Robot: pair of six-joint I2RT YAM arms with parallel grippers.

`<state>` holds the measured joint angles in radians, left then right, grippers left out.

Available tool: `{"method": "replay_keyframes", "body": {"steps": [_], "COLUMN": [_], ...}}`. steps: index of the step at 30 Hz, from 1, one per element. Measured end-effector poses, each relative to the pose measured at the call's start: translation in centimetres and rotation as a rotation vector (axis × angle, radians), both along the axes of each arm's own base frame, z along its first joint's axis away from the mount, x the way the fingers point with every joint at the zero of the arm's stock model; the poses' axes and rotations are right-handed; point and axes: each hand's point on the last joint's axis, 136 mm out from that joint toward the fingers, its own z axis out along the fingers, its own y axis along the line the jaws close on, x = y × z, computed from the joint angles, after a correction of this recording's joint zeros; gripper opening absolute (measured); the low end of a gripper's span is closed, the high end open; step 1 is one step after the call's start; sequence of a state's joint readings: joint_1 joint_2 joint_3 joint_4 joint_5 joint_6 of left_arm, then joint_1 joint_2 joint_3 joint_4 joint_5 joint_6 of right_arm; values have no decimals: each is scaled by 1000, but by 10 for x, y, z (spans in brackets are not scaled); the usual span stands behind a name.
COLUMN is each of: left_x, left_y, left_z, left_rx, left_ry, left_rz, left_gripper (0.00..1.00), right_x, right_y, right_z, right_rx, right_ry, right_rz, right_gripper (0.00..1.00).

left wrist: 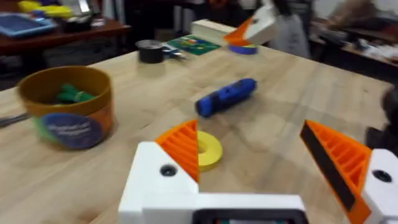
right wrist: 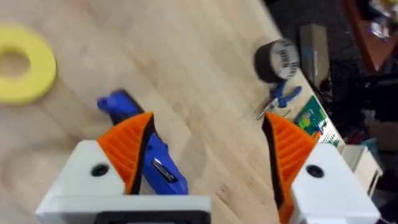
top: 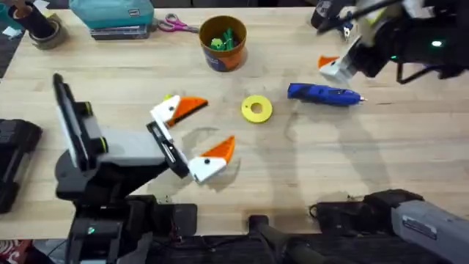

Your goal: Pick up the gripper from the table and insert it into the empty holder that is missing its gripper. Then pick up a screw, insert it into the mounting hole, and use the screwdriver to tighten it. Finally, clean up the table by picking up the vegetable and placing it into the bucket.

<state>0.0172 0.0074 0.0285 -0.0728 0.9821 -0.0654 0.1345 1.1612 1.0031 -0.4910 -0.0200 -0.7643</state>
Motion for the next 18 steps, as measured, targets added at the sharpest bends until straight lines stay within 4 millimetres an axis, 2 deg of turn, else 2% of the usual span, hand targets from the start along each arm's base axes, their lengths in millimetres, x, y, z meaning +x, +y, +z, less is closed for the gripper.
{"method": "replay_keyframes", "body": {"steps": [4, 9, 18], "left_x": [14, 28, 50], "left_y": [18, 43, 89], "left_z": [19, 42, 50], "left_rx": [14, 91, 292], "left_ry": [59, 210, 553], "left_rz": [144, 304, 534], "left_gripper": [983, 985, 985], "right_x": [-13, -40, -85], "right_y": [-2, -5, -11], "right_z": [26, 44, 39], "right_rx": [126, 264, 351], "right_ry": [-49, -51, 40], "right_rz": [-100, -206, -306], "right_gripper": [997, 996, 997]}}
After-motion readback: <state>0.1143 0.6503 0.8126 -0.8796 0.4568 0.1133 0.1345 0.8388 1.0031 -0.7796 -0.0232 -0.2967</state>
